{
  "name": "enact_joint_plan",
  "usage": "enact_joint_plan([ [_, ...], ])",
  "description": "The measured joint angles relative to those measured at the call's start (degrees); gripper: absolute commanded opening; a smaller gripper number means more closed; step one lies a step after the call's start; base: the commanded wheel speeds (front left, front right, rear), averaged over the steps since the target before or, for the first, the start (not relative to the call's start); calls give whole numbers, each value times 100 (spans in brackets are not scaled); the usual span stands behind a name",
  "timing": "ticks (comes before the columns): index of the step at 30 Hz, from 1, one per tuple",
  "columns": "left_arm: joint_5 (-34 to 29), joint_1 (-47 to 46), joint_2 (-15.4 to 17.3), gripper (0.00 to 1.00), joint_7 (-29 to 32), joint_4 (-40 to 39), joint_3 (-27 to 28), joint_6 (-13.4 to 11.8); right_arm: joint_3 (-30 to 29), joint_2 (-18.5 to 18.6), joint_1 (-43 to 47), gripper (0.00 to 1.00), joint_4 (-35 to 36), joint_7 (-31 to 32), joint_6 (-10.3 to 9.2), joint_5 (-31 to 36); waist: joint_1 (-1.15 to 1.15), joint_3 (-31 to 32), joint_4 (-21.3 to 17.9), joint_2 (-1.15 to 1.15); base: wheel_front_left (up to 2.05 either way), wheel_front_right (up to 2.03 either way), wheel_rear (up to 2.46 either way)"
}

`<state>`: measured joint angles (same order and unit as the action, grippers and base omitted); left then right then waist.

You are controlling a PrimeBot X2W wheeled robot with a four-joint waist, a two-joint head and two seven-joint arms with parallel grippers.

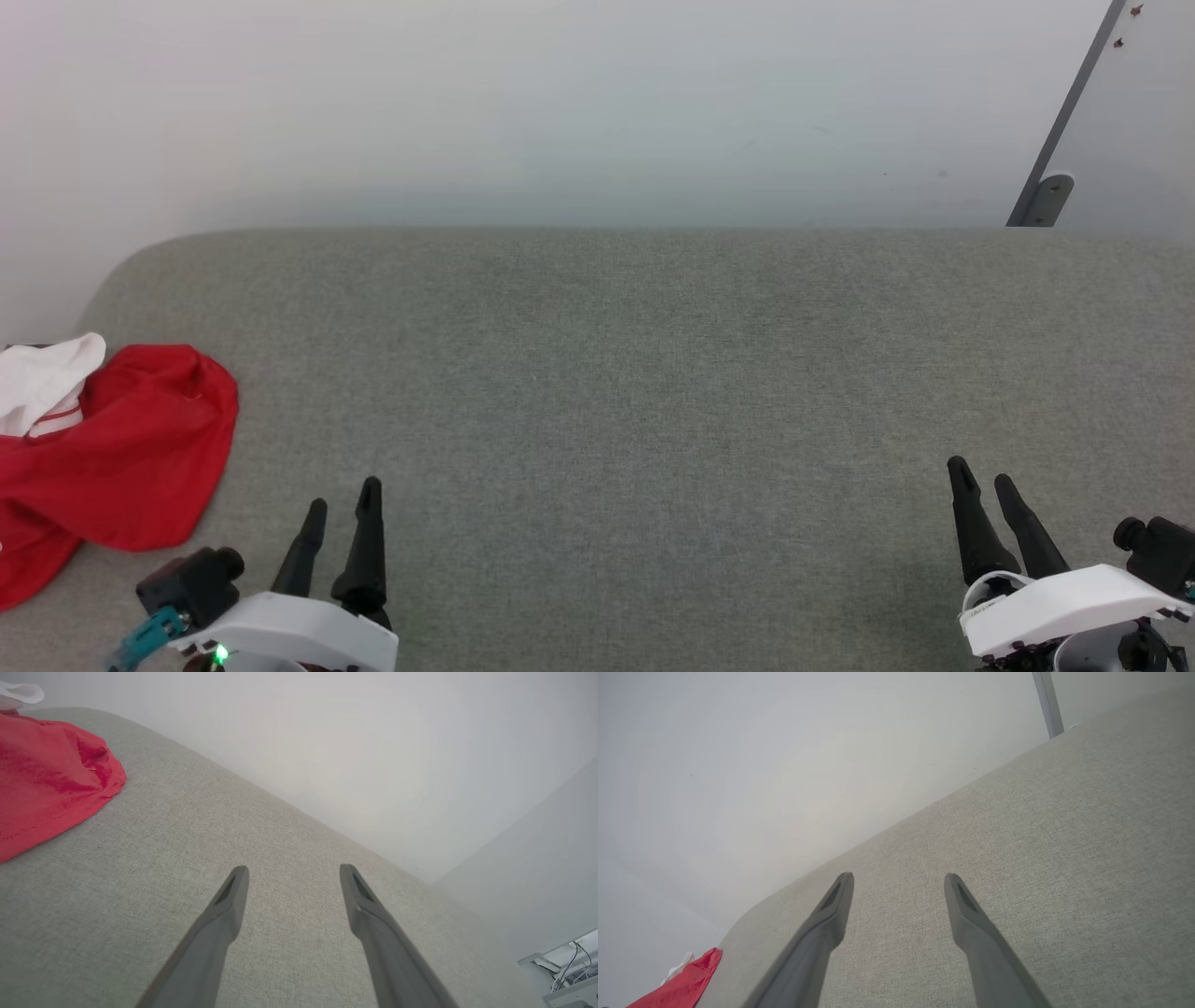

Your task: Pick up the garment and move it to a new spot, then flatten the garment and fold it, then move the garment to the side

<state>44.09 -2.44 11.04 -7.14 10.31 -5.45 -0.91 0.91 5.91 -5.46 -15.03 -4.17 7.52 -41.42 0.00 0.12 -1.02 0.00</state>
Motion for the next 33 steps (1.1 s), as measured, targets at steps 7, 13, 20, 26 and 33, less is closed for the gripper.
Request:
enact_joint_plan([
  [7, -489, 1, -12, 100, -103, -24, 20, 90, 5, -2, 3, 100, 38, -65, 0, 426, 0, 3, -10, 0, 0, 0, 0],
  [13, -890, 2, -33, 100, -197, -32, 29, 142, 38, -2, 4, 100, 80, -97, 0, 769, 0, 0, -17, 0, 0, 0, 0],
  [20, -1326, 4, -56, 100, -282, -57, 45, 199, 65, 0, 5, 100, 127, -144, 0, 1149, 0, 1, -17, 0, 0, 0, 0],
  [26, -1664, 10, -73, 100, -366, -81, 88, 259, 89, 2, 5, 100, 144, -199, 0, 1435, 0, 12, -25, 0, 0, 0, 0],
  [33, -2064, 13, -82, 100, -452, -103, 127, 344, 111, 4, 5, 100, 167, -272, 0, 1750, 0, 19, -39, 0, 0, 0, 0],
])
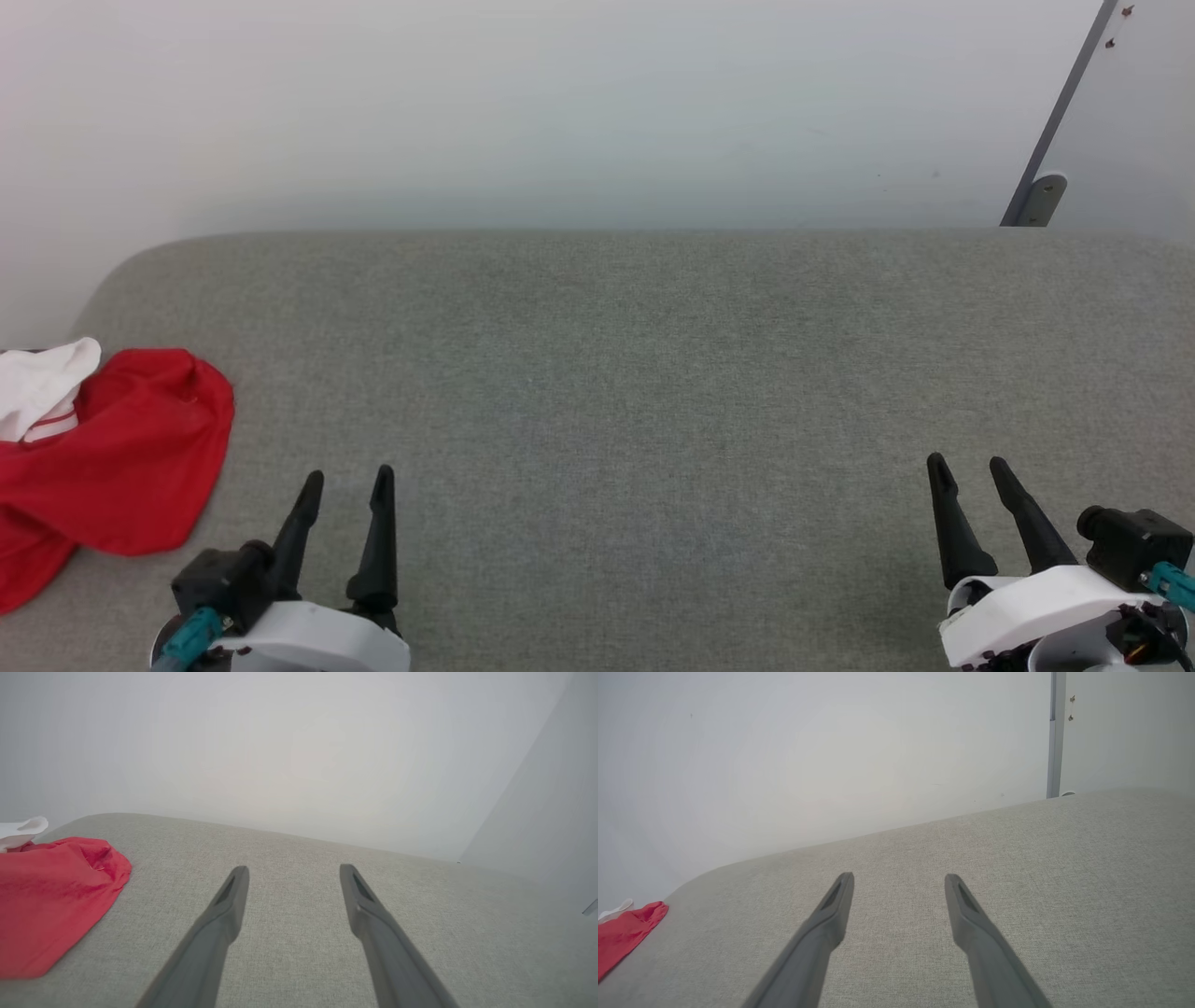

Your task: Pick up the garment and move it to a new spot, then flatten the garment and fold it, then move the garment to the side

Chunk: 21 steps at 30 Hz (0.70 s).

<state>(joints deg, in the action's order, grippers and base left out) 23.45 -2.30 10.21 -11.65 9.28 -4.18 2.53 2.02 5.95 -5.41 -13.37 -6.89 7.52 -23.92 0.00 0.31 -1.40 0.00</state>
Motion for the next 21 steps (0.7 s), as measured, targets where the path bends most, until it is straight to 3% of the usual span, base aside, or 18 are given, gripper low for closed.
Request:
enact_joint_plan([
  [21, -1044, 29, -56, 100, -235, -27, 94, 178, 62, 35, 8, 100, 59, -168, 0, 854, 0, -4, -38, 0, 0, 0, 0],
])
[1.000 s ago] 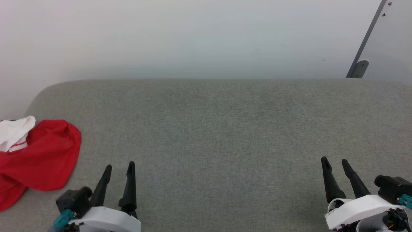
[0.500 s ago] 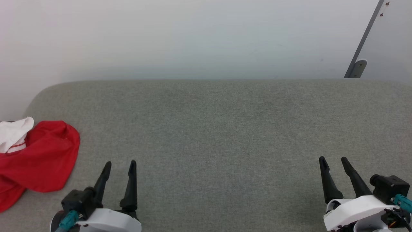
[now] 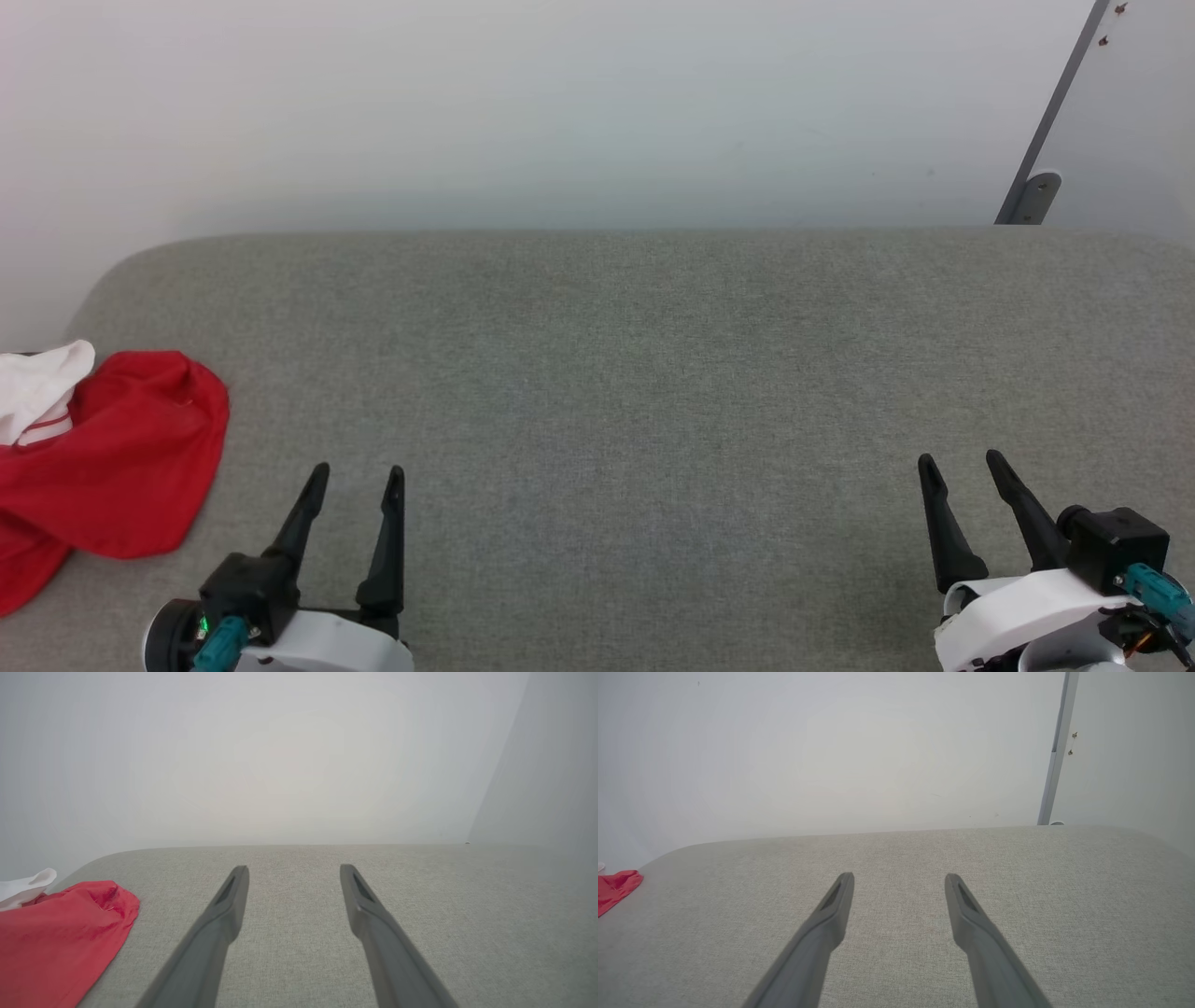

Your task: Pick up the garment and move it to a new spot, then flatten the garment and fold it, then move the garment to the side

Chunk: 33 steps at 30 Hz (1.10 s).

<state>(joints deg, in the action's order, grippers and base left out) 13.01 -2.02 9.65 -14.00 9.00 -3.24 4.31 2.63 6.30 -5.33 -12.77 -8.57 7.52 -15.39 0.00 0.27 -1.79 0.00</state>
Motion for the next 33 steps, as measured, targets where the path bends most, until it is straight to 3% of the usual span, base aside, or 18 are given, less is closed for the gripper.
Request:
enact_joint_plan([
  [10, -431, 1, -19, 100, -109, -14, 23, 68, 40, 24, 6, 100, 29, -53, 0, 368, 0, 7, 0, 0, 0, 0, 0],
  [22, -455, 0, -94, 100, -113, 11, 121, 132, 41, 37, 10, 100, 30, -60, 0, 381, 0, 12, 59, 0, 0, 0, 0],
  [33, -287, -1, -180, 100, -114, 175, 516, 64, 312, 114, 82, 100, 48, 2, 0, 318, 0, 110, 582, 0, 0, 0, 0],
])
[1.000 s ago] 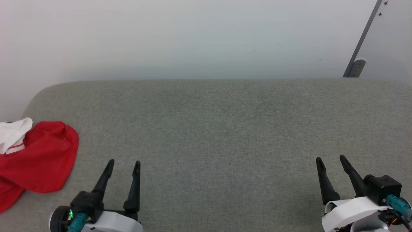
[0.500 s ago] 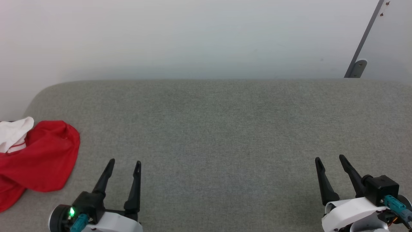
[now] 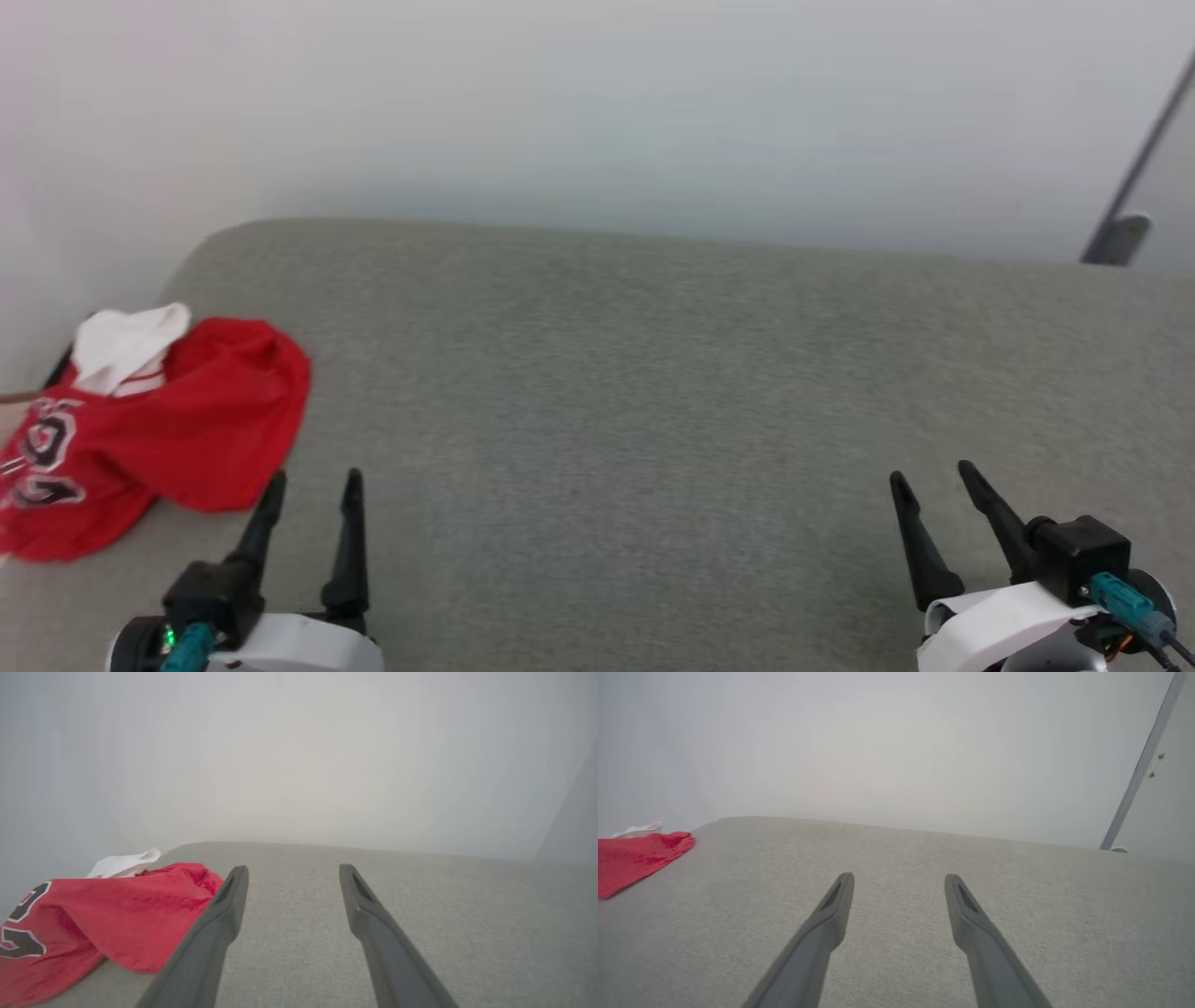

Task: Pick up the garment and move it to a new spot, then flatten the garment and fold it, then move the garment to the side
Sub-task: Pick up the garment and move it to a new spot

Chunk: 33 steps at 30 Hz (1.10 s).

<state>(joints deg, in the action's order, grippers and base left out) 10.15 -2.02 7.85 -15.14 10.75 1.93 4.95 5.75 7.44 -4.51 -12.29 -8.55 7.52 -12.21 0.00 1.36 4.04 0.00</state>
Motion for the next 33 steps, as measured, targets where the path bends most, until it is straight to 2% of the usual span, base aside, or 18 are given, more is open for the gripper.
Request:
enact_joint_plan([
  [12, 132, 221, -2, 100, 57, -187, 253, -242, 542, 40, -102, 100, -120, 57, 1, -202, 0, 217, 1039, 0, 0, 0, 0],
  [20, 255, 331, 20, 100, 271, -464, 318, -296, 676, 77, -177, 100, -212, 51, 1, -296, 0, 342, 1637, 0, 0, 0, 0],
  [26, 457, 300, 53, 100, 448, -575, 386, -293, 733, 127, -186, 100, -203, 64, 1, -320, 0, 320, 1813, 0, 0, 0, 0],
  [33, 782, -443, 411, 100, 891, -513, 464, -82, 750, 298, -395, 100, -13, 260, 1, -278, 0, 28, 1728, 0, 0, 0, 0],
])
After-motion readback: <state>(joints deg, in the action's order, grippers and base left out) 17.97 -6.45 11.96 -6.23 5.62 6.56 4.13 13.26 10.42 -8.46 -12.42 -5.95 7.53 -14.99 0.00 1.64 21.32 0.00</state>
